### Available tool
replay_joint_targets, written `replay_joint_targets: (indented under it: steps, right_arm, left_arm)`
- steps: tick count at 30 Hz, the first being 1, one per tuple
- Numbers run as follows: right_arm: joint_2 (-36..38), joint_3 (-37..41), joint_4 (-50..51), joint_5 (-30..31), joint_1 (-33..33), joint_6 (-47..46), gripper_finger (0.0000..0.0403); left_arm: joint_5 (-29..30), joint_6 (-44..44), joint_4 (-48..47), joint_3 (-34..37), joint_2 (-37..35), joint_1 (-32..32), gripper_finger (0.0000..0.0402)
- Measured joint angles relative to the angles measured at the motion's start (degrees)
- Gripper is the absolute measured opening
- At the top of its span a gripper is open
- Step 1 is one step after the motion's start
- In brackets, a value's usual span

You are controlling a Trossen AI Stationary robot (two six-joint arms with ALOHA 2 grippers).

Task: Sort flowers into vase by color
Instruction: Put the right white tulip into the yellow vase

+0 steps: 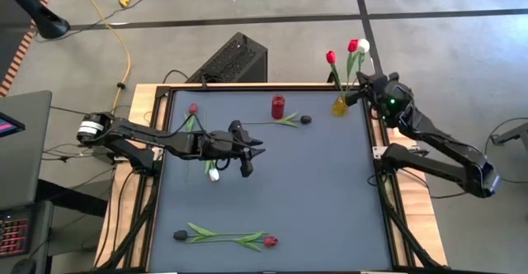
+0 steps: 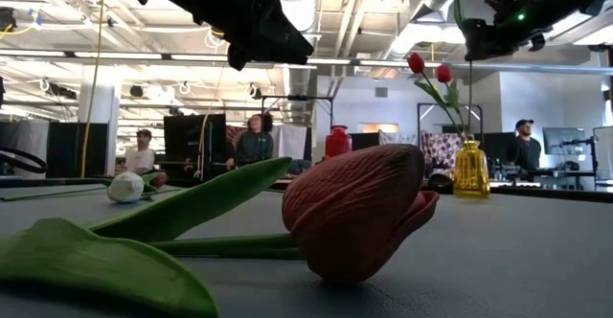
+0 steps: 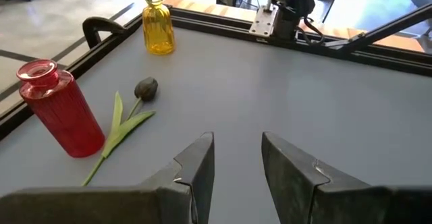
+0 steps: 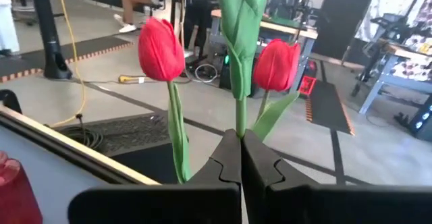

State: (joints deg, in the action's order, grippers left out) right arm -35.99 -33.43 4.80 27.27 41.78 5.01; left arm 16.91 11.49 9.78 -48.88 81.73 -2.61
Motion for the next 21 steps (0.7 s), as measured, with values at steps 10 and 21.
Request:
replay_joint_targets:
  steps: [10,21]
  right_arm:
    - [-4.13,0.02,-0.76,-1.85,4.62,-0.69,0.0020]
    - [-7.98,0.10,-1.07,-1.87,5.11,-2.99,0.0020]
  left_arm:
    - [-0.02,0.07,0.20,0.00,0.00,0.00,0.0112]
    - [-0.02,0.26,0.18,0.00,0.00,-0.02,0.0112]
